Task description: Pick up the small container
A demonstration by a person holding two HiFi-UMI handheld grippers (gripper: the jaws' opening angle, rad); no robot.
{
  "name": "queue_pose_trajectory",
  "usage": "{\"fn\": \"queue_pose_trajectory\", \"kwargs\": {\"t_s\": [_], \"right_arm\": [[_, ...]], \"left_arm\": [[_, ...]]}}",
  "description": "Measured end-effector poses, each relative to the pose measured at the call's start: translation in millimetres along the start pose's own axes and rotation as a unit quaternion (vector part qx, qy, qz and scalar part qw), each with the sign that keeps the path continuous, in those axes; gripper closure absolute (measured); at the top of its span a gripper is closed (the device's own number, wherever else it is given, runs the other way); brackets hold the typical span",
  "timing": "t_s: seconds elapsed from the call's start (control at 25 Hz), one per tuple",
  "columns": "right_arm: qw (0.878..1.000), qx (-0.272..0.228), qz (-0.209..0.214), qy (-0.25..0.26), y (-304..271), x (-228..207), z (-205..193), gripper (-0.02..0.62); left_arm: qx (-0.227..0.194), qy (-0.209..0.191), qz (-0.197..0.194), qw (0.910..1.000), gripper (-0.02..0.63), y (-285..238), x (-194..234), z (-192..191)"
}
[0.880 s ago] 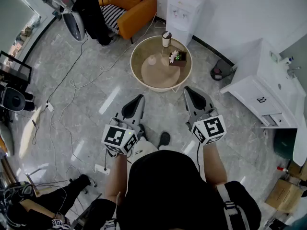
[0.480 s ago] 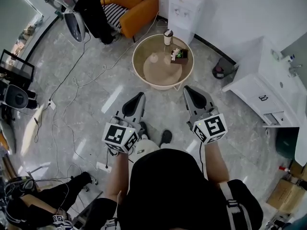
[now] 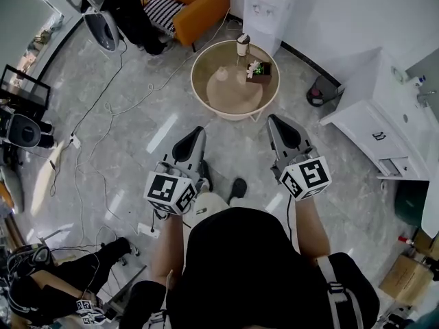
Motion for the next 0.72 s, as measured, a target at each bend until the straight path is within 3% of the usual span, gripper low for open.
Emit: {"fn": "queue_pose_trajectory", "kwargs": {"t_s": [0.48, 0.72], "right_arm": [[1.000, 0.027, -0.008, -0.003, -44.7, 4.2, -9.1, 0.592], [0.999, 0.041, -0.013, 0.007, -95.6, 13.9, -6.1, 0.592]], "left_arm": [[0.001, 0.013, 0.005, 0.9999, 0.584, -5.5, 46.4, 0.0], [0.000, 0.021, -0.004, 0.9998, 0.585, -19.4, 96.4, 7.4]]}}
Point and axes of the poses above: the fingertips, and each gripper's own axes: y backward along the fingers, x to its left, z out of its top, the point moved 3 cm from there along y, backward along the fingers, and after that the axes turned 3 degrees about z, right-handed, at the moved point
